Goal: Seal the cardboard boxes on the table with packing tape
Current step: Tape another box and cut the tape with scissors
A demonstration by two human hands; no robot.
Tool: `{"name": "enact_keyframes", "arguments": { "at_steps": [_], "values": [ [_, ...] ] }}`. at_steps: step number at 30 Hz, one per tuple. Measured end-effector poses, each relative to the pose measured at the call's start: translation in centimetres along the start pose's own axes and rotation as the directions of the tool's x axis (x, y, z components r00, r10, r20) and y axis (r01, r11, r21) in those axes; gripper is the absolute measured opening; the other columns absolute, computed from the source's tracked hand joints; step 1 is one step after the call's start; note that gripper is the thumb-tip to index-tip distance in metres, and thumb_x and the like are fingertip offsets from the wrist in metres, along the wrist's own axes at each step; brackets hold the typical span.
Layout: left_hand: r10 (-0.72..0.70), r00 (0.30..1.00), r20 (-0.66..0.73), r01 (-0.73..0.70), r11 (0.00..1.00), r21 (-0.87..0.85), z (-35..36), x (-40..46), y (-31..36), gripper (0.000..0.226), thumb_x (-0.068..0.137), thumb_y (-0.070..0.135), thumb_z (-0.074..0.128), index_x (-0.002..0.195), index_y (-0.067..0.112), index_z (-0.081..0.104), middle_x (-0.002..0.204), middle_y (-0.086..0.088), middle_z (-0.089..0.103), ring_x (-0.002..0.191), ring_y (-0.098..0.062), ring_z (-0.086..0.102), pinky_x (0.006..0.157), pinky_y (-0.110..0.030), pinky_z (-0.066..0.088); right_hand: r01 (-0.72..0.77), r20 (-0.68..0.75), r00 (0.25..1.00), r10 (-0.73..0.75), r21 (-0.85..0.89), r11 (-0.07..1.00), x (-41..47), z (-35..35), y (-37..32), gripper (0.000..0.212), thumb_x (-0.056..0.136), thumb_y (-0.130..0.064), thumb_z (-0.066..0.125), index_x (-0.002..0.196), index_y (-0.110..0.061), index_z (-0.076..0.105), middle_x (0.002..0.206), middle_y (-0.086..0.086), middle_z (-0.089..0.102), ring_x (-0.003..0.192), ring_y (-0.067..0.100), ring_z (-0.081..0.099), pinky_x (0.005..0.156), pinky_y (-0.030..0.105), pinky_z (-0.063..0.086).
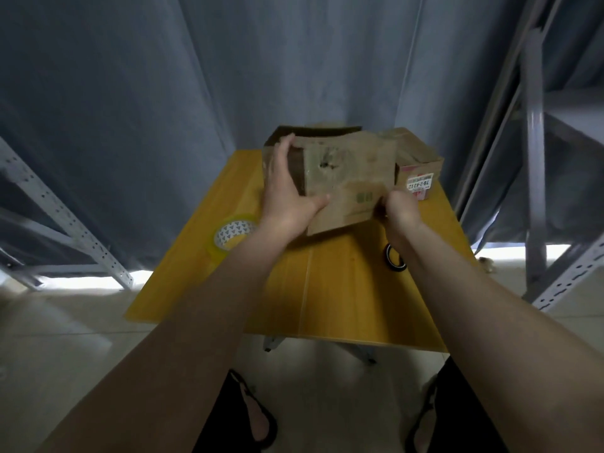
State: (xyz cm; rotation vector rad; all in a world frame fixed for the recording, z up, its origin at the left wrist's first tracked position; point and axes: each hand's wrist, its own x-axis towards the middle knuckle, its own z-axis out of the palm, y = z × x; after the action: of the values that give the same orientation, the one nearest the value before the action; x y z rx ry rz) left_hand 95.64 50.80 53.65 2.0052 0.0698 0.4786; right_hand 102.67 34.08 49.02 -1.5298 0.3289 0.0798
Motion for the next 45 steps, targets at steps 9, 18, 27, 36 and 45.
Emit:
{"name": "enact_keyframes", "arguments": {
  "at_steps": [9,18,27,36,45],
  "values": [
    [0.246,0.898,-0.364,-0.066,0.895,0.441,0.8,-3.4,-3.1,0.042,0.086,0.057,0.048,0.091,0.019,0.064,0.109,-0.006,0.041,0.105,-0.017,0.038,0.089,-0.037,0.041,0.013,-0.077,0.997,-0.016,-0.044,0.999,0.3,0.4,2.4,0.045,0.102,-0.013,0.032,0.147,-0.013,0.036,0.142,0.007,0.047,0.129,0.028,0.045,0.106,0.037,0.038],
    [-0.266,0.930,0.252,-0.093,0.493,0.865,-0.4,4.1,-1.9,0.069,0.088,0.075,0.024,0.148,0.042,0.027,0.157,-0.010,0.026,0.142,-0.037,0.022,0.116,-0.052,0.016,0.020,-0.108,0.994,0.018,0.346,0.938,-7.7,6.3,4.3,0.069,0.098,-0.054,0.035,0.155,-0.024,0.008,0.159,0.005,0.022,0.144,0.027,0.027,0.114,0.039,0.026],
    [-0.252,0.921,0.298,-0.038,0.702,0.711,-0.5,3.9,-2.4,0.068,0.075,0.084,0.042,0.135,0.053,0.039,0.153,-0.010,0.023,0.139,-0.036,0.020,0.113,-0.053,0.023,0.170,-0.184,0.974,-0.131,0.220,0.960,-4.7,7.6,1.9,0.071,0.098,-0.053,0.037,0.155,-0.022,0.008,0.163,0.002,0.009,0.149,0.021,0.009,0.120,0.049,0.014],
    [-0.300,0.914,0.273,-0.029,0.624,0.781,-0.2,2.3,-0.9,0.080,0.070,0.090,0.037,0.139,0.050,0.037,0.139,-0.008,0.024,0.130,-0.035,0.030,0.104,-0.047,0.033,0.109,0.177,0.971,-0.164,0.283,0.953,-0.4,3.3,-0.9,0.068,0.095,-0.060,0.037,0.152,-0.023,0.024,0.153,0.005,0.037,0.138,0.025,0.039,0.111,0.048,0.036],
    [-0.344,0.931,0.127,0.264,0.869,0.418,-1.7,2.5,-3.0,0.075,0.086,0.075,0.036,0.148,0.032,0.034,0.151,-0.003,0.040,0.133,-0.029,0.043,0.108,-0.043,0.036,0.555,0.335,0.832,-0.442,-0.502,0.664,-0.9,3.4,-6.4,0.042,0.095,-0.032,0.056,0.135,-0.017,0.053,0.137,0.002,0.055,0.126,0.018,0.050,0.102,0.026,0.036]
  ]
}}
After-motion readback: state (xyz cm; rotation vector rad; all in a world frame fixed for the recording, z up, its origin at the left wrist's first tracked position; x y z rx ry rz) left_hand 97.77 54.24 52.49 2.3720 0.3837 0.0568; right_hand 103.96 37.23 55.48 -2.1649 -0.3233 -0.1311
